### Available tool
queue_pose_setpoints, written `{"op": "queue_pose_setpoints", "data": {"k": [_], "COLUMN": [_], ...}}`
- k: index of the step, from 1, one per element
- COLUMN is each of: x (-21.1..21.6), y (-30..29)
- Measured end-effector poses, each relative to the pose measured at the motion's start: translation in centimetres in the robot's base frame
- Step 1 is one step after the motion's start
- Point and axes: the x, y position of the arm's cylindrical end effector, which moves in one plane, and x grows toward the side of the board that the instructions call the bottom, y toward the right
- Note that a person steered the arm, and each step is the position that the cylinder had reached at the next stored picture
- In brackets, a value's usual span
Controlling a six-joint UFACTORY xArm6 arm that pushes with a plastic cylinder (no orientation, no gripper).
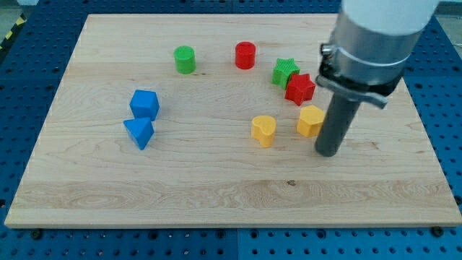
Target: Move the yellow hexagon above the blue cube
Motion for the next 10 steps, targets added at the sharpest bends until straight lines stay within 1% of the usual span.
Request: {"op": "queue_pose_setpoints", "data": {"k": [1, 2, 3, 5, 6, 8, 9, 10], "x": [-0.3, -1.2, -1.3, -2.7, -3.2, -6.6, -7.7, -8.6], "y": [2.9, 4.1, 4.2, -0.4, -3.8, -9.6, -13.7, -15.9]}}
